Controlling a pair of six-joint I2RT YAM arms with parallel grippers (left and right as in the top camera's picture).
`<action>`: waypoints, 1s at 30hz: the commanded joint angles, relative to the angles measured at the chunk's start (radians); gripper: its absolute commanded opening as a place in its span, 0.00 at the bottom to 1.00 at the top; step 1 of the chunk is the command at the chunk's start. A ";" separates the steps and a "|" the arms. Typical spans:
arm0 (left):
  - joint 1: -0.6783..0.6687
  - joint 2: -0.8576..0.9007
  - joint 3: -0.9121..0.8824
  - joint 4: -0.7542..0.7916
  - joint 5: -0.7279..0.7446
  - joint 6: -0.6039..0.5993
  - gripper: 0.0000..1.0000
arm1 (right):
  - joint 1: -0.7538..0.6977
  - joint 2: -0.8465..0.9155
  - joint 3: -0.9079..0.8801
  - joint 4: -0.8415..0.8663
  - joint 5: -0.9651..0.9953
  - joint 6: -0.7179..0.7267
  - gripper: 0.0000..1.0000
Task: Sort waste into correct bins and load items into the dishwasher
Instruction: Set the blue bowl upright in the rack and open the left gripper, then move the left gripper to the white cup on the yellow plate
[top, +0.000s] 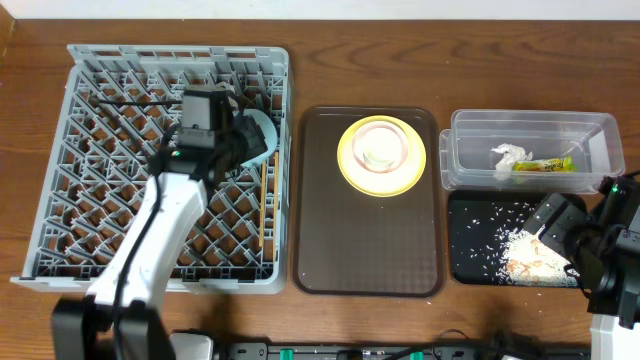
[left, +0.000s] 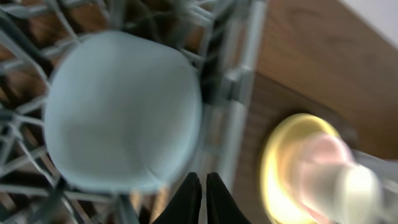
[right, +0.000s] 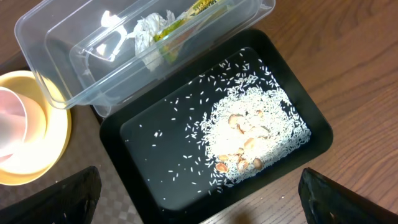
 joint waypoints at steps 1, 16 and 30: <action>-0.003 0.082 0.020 0.037 -0.142 0.093 0.08 | -0.003 -0.005 0.011 -0.001 0.005 0.007 0.99; -0.007 -0.164 0.020 0.009 -0.162 0.171 0.09 | -0.003 -0.005 0.011 -0.001 0.005 0.007 0.99; -0.179 -0.122 0.474 -0.513 -0.111 0.190 0.21 | -0.003 -0.005 0.011 -0.001 0.005 0.007 0.99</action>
